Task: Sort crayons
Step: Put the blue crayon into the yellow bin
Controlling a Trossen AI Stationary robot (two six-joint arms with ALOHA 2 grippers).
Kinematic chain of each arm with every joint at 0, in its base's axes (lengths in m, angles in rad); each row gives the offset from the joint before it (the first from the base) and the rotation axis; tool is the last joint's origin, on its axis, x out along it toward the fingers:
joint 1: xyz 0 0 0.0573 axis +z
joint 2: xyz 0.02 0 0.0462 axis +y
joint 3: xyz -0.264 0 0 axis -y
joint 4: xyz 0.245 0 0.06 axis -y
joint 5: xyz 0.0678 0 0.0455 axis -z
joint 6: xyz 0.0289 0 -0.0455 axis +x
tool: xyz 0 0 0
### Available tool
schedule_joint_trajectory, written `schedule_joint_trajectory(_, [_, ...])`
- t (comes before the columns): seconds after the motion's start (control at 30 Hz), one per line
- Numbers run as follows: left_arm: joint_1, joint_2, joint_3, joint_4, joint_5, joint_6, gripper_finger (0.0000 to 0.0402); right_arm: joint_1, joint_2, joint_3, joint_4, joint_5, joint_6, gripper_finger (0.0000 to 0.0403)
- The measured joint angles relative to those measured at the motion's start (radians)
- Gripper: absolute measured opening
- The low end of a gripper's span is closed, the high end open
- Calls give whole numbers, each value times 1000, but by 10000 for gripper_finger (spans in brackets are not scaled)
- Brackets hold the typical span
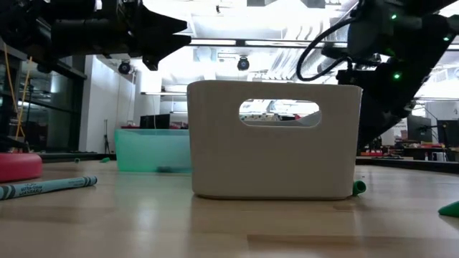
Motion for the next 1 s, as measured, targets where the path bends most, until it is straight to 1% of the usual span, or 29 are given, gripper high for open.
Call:
schedule_joint_trajectory(0.23, [2, 0, 0, -3, -1, 3, 186, -71, 0, 1, 2, 73, -61, 0])
schedule_joint_trajectory(0.37, [2, 0, 0, -3, -8, 3, 186, -112, 0, 1, 6, 86, -101, 0])
schedule_joint_trajectory(0.7, [2, 0, 0, -10, -8, 3, 186, -182, 0, 1, -14, 190, -186, 0])
schedule_joint_trajectory(0.87, [2, 0, 0, -21, -20, 4, 186, -195, -8, 1, -130, 212, -166, 0])
schedule_joint_trajectory(1.0, [2, 0, 0, -58, -22, 3, 186, -169, -57, 1, -318, 213, -13, 0])
